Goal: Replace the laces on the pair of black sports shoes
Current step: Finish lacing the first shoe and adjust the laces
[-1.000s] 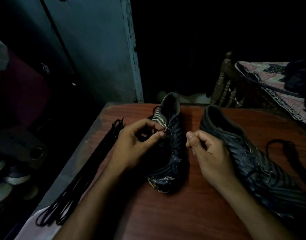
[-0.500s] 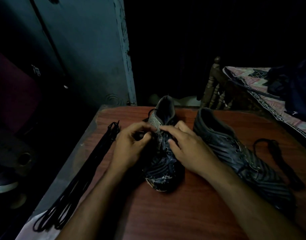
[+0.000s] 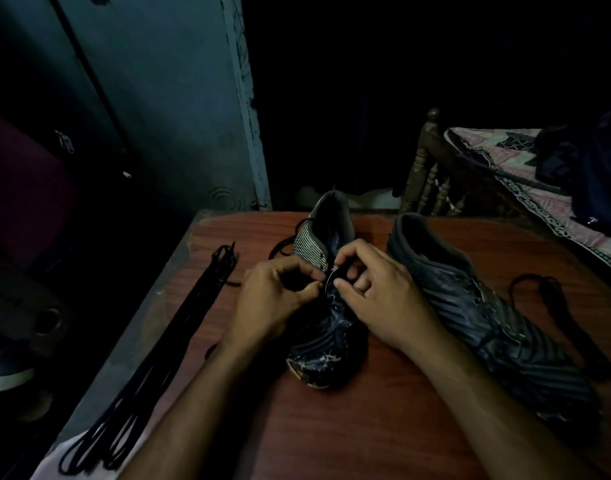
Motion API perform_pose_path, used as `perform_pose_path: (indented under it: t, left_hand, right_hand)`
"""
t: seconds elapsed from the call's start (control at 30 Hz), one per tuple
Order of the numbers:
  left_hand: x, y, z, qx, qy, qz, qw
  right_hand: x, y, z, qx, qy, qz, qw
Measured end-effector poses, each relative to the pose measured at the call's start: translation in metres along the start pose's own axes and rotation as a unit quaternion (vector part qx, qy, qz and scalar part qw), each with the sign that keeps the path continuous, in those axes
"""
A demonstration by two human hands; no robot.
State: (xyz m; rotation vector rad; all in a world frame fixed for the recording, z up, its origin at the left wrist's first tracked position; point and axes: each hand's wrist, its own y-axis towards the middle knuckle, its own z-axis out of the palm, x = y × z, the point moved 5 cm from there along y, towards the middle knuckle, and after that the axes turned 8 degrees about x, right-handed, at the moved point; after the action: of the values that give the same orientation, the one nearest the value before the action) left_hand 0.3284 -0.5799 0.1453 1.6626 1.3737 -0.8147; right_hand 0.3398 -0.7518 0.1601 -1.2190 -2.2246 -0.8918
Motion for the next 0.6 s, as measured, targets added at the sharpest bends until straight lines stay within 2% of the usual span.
perform_pose_path:
  t: [0.13,0.3,0.6]
  left_hand:
    - [0.001,0.003,0.006,0.028,-0.002,0.028,0.999]
    - [0.000,0.005,0.010,0.082,-0.067,0.052,0.993]
    - [0.001,0.006,0.014,0.086,-0.154,0.043,0.983]
  right_hand:
    - [0.000,0.001,0.001,-0.006,0.033,-0.005,0.999]
    - [-0.004,0.001,0.002,-0.011,0.060,-0.007,0.998]
    - [-0.005,0.001,0.001,-0.012,0.065,-0.011,0.998]
